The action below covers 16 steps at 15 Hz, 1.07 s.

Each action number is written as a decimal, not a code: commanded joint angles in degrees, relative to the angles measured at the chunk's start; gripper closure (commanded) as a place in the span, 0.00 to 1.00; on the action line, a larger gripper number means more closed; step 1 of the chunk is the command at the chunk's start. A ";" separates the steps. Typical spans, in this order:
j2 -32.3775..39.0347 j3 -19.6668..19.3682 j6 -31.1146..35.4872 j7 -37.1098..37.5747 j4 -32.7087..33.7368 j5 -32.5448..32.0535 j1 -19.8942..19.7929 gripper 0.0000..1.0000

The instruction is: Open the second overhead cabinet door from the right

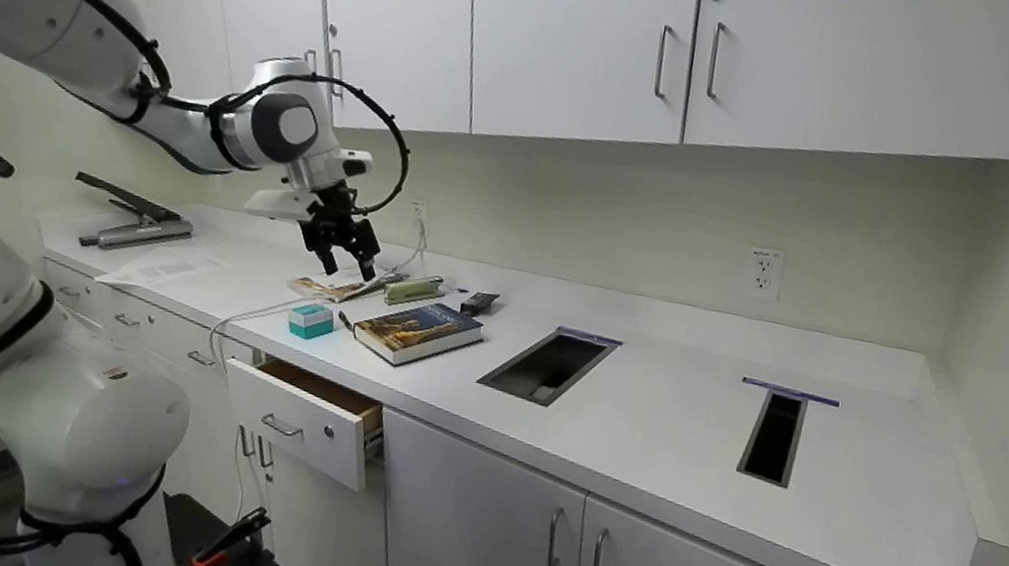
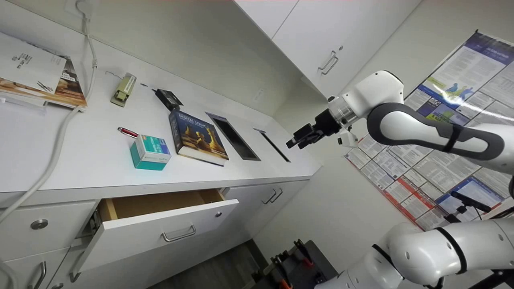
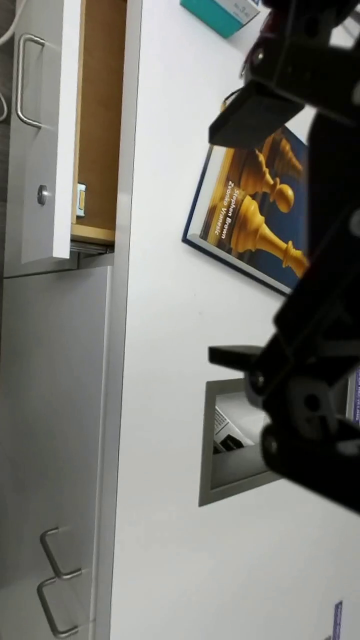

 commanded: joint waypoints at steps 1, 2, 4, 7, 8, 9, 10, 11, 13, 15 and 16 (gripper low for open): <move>-7.63 -2.88 0.40 -0.63 -3.61 -1.36 -0.12 0.00; -9.93 -3.97 0.54 -1.47 -4.22 -1.81 -0.48 0.00; -14.51 -6.00 0.75 -2.57 -4.94 -2.78 -1.36 0.00; -20.63 -8.96 1.10 -5.13 -4.32 -5.09 -3.53 0.00; -22.33 -10.13 0.95 -6.52 -3.53 -6.01 -4.45 0.00; -23.87 -11.24 1.30 -7.84 -3.06 -6.87 -5.28 0.00; -25.48 -13.01 1.72 -9.54 -2.41 -7.33 -6.08 0.00; -26.62 -14.16 1.81 -10.75 -1.73 -7.67 -6.78 0.00; -28.43 -16.45 2.56 -11.51 -0.91 -7.53 -8.63 0.00; -28.11 -16.10 0.96 -11.62 -0.88 -6.30 -8.27 0.00; -28.72 -16.57 0.97 -11.92 -0.82 -6.30 -8.59 0.00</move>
